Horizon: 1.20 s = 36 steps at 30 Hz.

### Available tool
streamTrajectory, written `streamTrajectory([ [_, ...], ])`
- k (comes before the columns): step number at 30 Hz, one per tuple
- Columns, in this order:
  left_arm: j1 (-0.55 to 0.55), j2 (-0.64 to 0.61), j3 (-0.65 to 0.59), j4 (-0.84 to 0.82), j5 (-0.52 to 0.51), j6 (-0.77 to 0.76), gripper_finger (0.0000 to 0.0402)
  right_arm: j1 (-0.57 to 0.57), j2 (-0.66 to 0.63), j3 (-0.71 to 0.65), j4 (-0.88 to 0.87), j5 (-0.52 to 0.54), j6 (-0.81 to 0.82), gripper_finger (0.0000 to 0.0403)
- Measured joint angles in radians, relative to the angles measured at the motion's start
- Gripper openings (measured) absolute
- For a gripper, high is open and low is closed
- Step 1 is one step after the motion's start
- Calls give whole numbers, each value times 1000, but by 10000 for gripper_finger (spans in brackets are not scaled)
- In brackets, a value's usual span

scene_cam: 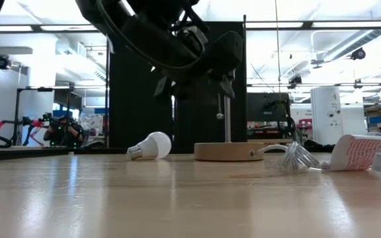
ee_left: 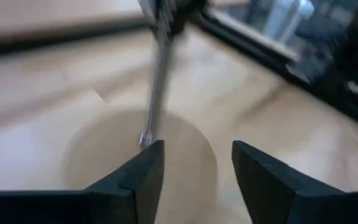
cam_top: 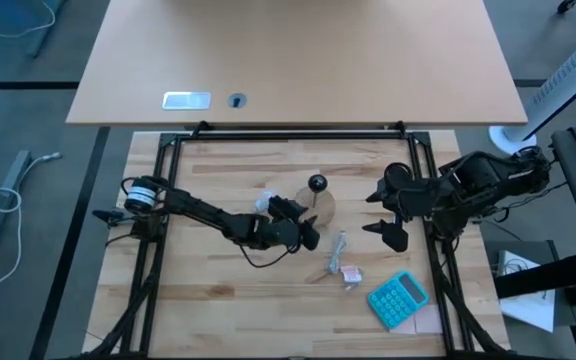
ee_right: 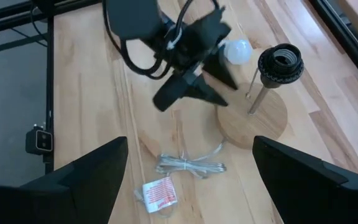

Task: Screw lightbulb
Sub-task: Insert the lightbulb into the lamp

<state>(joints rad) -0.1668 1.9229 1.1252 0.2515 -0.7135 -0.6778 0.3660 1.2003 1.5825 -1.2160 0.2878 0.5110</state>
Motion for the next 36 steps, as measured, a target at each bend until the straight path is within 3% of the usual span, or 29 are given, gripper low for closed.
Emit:
streamTrajectory([
  [8, -10, -49, 10, -8, 20, 48, 80, 0, 0, 0, 0, -5, 3, 341],
  [11, -10, -67, 10, -36, 21, 52, 68, 0, -1, 0, 0, -8, 3, 341],
  [14, 0, -110, 9, -117, 61, -40, 70, 0, -1, 0, -1, -8, 2, 341],
  [24, 79, -379, 10, -492, 110, -155, 161, 0, -1, 0, -11, -24, 20, 341],
  [32, 255, -445, 28, -595, 405, -205, 269, 0, 13, -2, -15, -25, 30, 341],
  [36, 311, -440, 94, -742, 509, -195, 301, 0, 12, -1, -16, -24, 29, 341],
])
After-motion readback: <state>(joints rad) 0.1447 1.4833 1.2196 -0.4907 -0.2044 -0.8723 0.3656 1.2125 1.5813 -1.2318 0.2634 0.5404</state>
